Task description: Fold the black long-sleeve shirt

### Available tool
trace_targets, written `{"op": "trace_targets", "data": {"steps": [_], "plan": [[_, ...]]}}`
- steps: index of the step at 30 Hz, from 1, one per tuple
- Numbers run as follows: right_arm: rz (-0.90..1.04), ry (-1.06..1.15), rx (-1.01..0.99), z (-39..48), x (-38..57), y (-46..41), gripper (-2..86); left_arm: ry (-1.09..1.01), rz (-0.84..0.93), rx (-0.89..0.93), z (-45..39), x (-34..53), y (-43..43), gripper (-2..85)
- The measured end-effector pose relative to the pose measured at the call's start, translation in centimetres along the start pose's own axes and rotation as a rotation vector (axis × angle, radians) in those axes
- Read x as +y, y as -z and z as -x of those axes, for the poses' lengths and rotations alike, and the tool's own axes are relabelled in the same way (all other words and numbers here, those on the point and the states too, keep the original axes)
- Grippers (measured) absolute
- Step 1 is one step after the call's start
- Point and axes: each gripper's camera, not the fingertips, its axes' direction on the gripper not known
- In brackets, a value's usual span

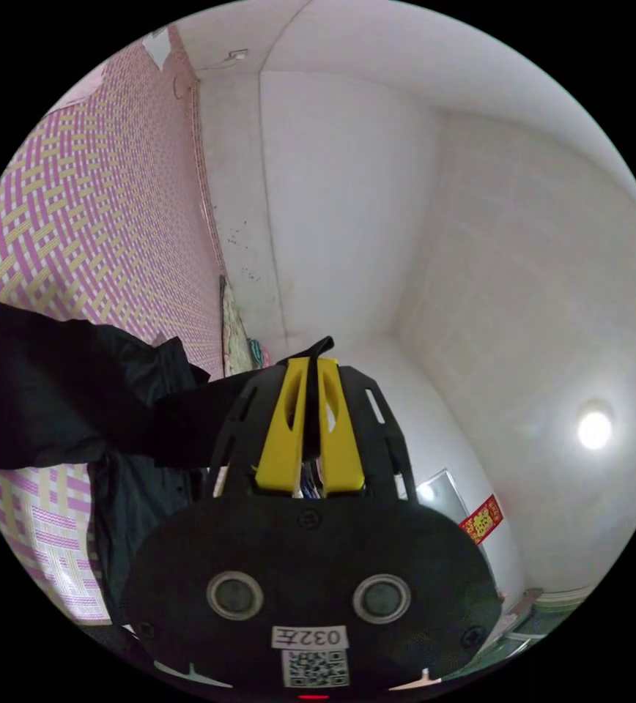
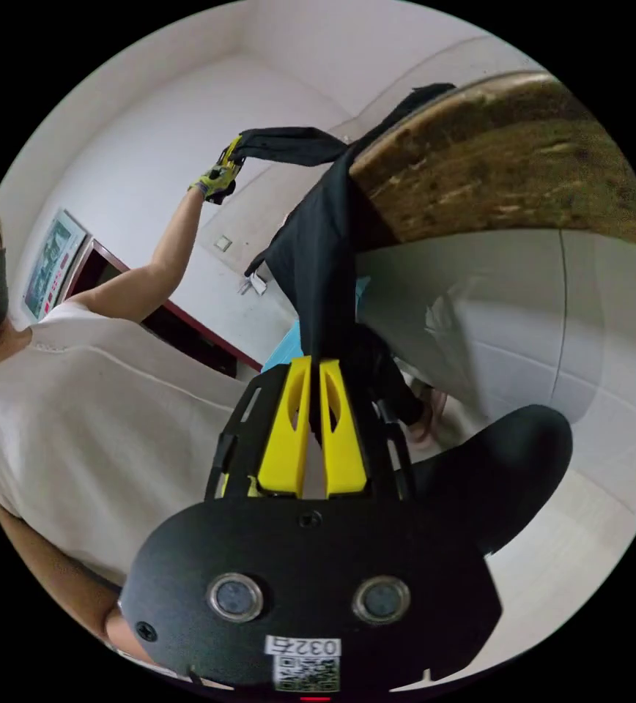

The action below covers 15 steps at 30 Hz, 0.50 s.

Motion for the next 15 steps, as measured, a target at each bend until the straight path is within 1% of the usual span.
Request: {"op": "trace_targets", "data": {"steps": [3, 6, 8, 11, 13, 15], "plan": [[0.066, -0.036, -0.021, -0.2, -0.3, -0.9, 1.5, -0.014, 0.013, 0.004, -0.2, 0.0, 0.4, -1.6], [0.073, -0.097, -0.012, -0.4, -0.5, -0.3, 7.0, -0.033, 0.022, 0.024, -1.0, -0.1, 1.1, -1.6], [0.0, -0.102, 0.039, 0.6, -0.7, 1.7, 7.7, -0.054, 0.043, 0.04, -1.7, -0.3, 1.4, -1.6], [-0.14, -0.021, 0.209, 4.8, -2.9, 5.9, 5.9, -0.087, 0.069, 0.069, -3.1, -0.3, 1.7, -1.6], [-0.215, 0.062, 0.228, 7.3, -5.6, 8.3, 5.3, -0.104, 0.082, 0.091, -4.1, -0.4, 1.8, -1.6], [-0.254, 0.117, 0.257, 9.4, -11.2, 10.8, 5.0, -0.125, 0.092, 0.135, -5.5, -0.5, 2.0, -1.6]]}}
